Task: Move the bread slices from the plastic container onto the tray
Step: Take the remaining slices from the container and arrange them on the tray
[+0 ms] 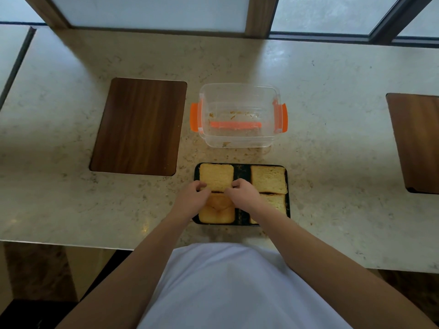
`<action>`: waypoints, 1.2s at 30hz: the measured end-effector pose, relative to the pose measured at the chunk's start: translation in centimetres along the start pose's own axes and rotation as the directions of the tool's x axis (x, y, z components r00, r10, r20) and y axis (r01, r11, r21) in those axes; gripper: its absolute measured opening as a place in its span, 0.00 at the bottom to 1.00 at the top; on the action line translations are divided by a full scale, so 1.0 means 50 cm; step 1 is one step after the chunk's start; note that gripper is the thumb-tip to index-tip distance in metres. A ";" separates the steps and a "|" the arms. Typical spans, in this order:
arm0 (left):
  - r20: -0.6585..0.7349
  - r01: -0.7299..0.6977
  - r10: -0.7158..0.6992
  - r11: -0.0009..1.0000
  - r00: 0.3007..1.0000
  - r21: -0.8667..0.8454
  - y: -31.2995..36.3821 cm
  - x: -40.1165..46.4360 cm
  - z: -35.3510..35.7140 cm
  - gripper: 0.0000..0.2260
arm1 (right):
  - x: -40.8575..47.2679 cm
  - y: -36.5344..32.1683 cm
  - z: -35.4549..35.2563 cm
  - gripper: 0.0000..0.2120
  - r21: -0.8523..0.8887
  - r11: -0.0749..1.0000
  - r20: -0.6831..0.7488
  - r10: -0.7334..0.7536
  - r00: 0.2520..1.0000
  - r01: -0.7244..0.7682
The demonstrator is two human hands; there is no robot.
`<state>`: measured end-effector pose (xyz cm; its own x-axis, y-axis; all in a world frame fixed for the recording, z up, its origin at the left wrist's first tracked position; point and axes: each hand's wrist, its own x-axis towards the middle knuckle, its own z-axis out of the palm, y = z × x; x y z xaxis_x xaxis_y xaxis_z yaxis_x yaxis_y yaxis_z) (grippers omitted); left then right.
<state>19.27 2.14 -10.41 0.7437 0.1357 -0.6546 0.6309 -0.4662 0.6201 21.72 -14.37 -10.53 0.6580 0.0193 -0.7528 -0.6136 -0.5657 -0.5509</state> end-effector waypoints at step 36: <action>0.223 0.010 -0.037 0.992 0.974 0.123 0.169 0.003 0.219 0.28 | -0.035 0.146 -0.192 0.29 0.152 0.988 -0.261 0.074 0.963 -0.035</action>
<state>22.29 -11.35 -10.02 0.6517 -0.0451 -0.7571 0.6064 -0.5687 0.5558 20.29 -26.43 -9.78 0.7017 -0.2380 -0.6715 -0.6952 -0.4346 -0.5725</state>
